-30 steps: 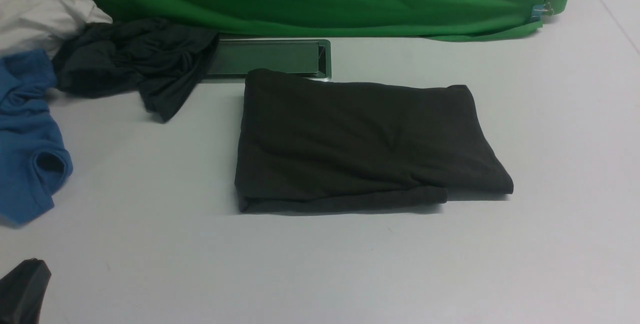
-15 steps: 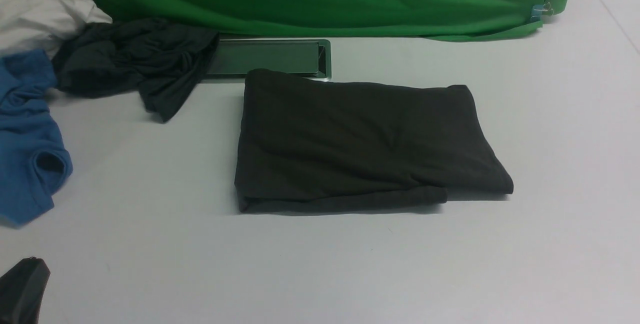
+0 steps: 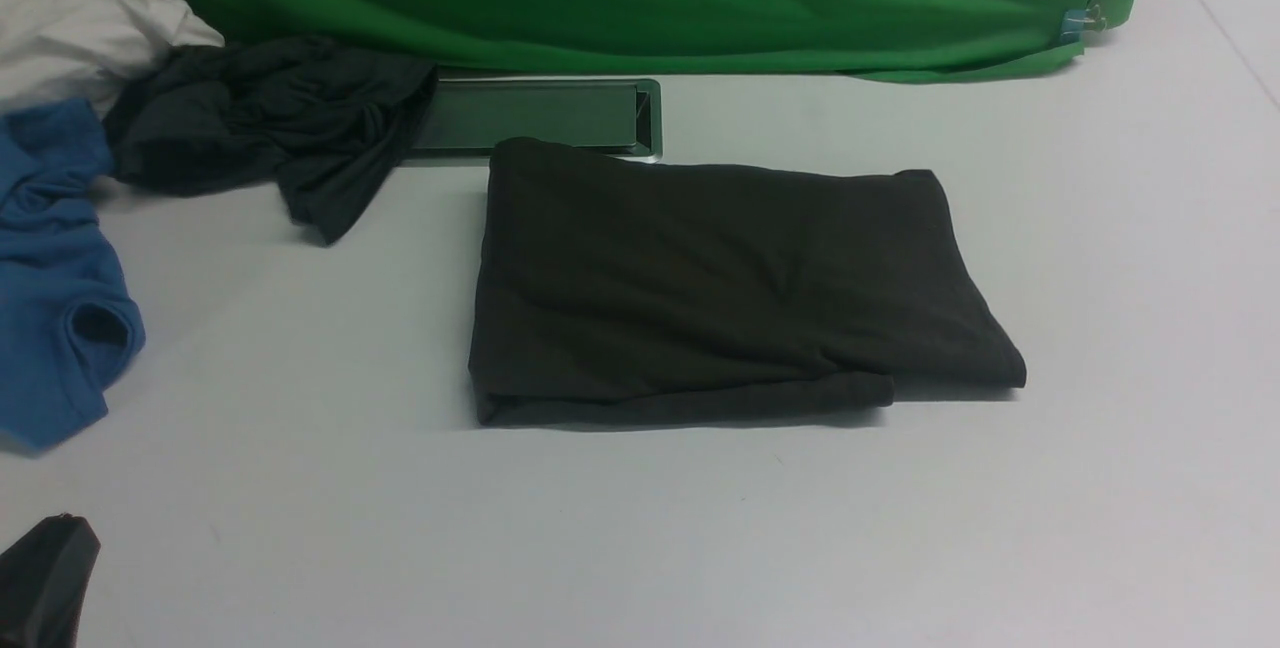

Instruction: Fold a long-sleeved shirt on a white desktop.

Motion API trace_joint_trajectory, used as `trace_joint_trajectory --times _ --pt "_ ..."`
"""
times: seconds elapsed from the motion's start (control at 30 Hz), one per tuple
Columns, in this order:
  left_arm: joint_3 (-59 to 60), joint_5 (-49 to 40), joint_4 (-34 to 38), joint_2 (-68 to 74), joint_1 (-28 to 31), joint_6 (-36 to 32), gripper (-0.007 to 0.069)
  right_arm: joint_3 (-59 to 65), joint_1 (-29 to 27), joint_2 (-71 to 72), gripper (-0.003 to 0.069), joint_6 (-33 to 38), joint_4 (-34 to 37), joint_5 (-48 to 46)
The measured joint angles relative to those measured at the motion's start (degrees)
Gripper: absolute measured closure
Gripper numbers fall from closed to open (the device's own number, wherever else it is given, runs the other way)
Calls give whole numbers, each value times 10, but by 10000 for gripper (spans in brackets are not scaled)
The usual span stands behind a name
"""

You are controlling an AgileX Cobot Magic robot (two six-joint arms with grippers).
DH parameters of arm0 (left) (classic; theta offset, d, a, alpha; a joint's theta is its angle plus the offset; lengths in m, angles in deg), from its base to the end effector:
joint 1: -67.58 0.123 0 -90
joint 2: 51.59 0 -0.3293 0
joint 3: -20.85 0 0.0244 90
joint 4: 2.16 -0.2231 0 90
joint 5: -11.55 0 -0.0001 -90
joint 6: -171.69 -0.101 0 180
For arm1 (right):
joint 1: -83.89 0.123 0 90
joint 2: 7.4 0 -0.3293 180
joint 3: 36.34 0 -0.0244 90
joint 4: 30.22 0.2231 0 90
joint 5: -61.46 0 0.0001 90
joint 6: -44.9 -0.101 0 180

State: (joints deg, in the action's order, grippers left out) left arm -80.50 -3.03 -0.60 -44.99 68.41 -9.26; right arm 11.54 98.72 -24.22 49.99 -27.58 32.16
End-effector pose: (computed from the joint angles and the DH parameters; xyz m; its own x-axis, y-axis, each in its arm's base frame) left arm -0.0073 -0.0008 0.1863 -0.1705 -0.0122 -0.9853 -0.0094 0.9999 -0.0108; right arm -0.0230 -0.0037 0.3286 -0.0534 -0.0644 -0.9965 -0.2806 0.9587 -0.0470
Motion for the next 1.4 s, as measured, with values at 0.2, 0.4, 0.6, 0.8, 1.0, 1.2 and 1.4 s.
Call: trace_joint_trajectory --times 0.2,0.4,0.6,0.8,1.0,1.2,1.4 --pt "0 0 0 0 0 -1 606 7 -105 2 420 8 0 6" --pt "0 0 0 0 0 -1 606 96 -169 36 421 12 0 31" --pt "0 0 0 0 0 -1 606 240 -188 82 421 11 0 107" --pt "0 1 0 0 0 -1 606 308 -188 99 421 -14 1 136" --pt "0 1 0 0 0 0 606 309 -188 101 421 -17 1 144" --pt "0 1 0 0 0 0 606 309 -188 101 421 -17 1 147" --pt "0 1 0 0 0 0 606 309 -188 101 421 -27 1 147"
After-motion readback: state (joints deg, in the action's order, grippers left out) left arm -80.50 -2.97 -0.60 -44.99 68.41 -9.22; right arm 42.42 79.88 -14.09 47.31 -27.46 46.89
